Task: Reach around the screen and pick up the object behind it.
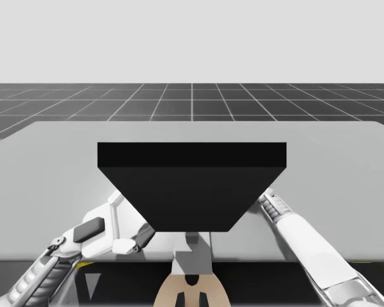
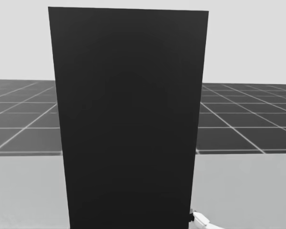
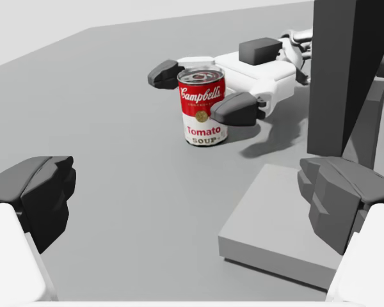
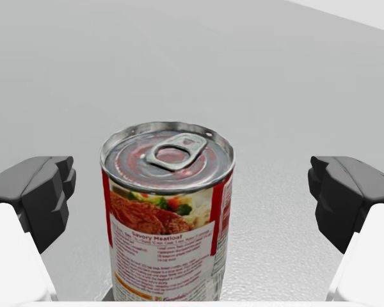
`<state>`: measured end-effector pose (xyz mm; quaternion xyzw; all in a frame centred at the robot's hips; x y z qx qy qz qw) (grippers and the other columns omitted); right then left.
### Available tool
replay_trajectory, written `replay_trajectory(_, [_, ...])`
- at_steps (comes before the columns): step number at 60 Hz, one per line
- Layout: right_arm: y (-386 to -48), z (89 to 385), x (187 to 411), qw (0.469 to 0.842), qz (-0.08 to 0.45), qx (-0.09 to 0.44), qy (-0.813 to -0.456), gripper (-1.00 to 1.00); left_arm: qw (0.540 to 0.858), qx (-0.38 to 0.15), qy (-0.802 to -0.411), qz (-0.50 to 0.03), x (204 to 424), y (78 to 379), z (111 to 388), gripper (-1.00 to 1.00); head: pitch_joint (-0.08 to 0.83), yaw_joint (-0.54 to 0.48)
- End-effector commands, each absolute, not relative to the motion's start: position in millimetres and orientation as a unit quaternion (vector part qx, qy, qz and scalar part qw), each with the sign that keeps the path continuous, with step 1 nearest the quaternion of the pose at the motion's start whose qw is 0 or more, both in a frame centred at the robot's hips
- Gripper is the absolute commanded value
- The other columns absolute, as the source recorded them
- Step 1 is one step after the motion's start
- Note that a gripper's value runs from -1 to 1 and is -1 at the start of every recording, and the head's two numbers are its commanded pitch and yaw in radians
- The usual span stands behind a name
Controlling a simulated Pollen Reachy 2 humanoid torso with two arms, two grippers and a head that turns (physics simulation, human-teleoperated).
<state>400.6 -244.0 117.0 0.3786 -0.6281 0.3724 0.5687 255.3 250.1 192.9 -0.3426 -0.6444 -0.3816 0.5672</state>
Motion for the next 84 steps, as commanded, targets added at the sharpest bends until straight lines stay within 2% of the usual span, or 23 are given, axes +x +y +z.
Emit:
replay_trajectory(1, [-220,105,411,0.563,0.384,0.410,-0.607,-1.00,0.570,-0.342,-0.640,-0.386,252,248,189,-1.00,0.124,-0.05])
replay_trajectory(2, [-220,105,411,0.564,0.384,0.412,-0.604,-1.00,0.570,-0.342,-0.640,-0.386,252,248,189,-1.00,0.124,-0.05])
replay_trajectory(3, [-218,104,411,0.569,0.382,0.412,-0.600,-0.75,0.570,-0.341,-0.640,-0.386,252,248,189,-1.00,0.124,-0.05])
replay_trajectory(5, [-218,103,410,0.577,0.379,0.409,-0.597,-0.60,0.569,-0.341,-0.640,-0.387,252,248,190,-1.00,0.124,-0.05])
replay_trajectory(6, [-218,103,410,0.580,0.376,0.405,-0.599,-0.37,0.569,-0.341,-0.641,-0.387,252,248,190,-1.00,0.124,-0.05])
replay_trajectory(7, [-217,102,409,0.587,0.370,0.403,-0.596,0.75,0.569,-0.341,-0.641,-0.387,252,248,190,-1.00,0.124,-0.05])
replay_trajectory(9, [-218,101,408,0.589,0.372,0.404,-0.593,0.99,0.568,-0.340,-0.641,-0.388,252,248,190,-1.00,0.124,-0.05])
replay_trajectory(14, [-222,98,407,0.606,0.378,0.381,-0.588,1.00,0.566,-0.339,-0.642,-0.390,251,248,190,-1.00,0.123,-0.05])
replay_trajectory(25, [-243,105,400,0.609,0.379,0.361,-0.596,1.00,0.564,-0.335,-0.646,-0.391,250,248,191,-1.00,0.124,-0.05])
replay_trajectory(33, [-279,124,388,0.604,0.375,0.337,-0.617,1.00,0.564,-0.331,-0.650,-0.387,251,250,193,-1.00,0.124,-0.05])
replay_trajectory(34, [-294,132,384,0.601,0.374,0.328,-0.625,1.00,0.564,-0.331,-0.651,-0.385,251,251,193,-1.00,0.125,-0.05])
replay_trajectory(43, [-344,154,368,0.597,0.351,0.302,-0.655,1.00,0.565,-0.329,-0.653,-0.384,252,251,194,-1.00,0.121,-0.05])
replay_trajectory(55, [-389,180,353,0.591,0.320,0.272,-0.689,1.00,0.564,-0.327,-0.653,-0.385,252,251,196,-1.00,0.118,-0.05])
replay_trajectory(69, [-407,232,352,0.554,0.288,0.233,-0.745,1.00,0.568,-0.320,-0.659,-0.374,256,251,197,-1.00,0.117,-0.05])
replay_trajectory(75, [-408,253,350,0.541,0.286,0.223,-0.759,1.00,0.568,-0.319,-0.660,-0.373,256,251,197,-1.00,0.117,-0.05])
replay_trajectory(84, [-409,300,340,0.521,0.289,0.175,-0.784,1.00,0.570,-0.314,-0.665,-0.367,258,252,199,-1.00,0.118,-0.05])
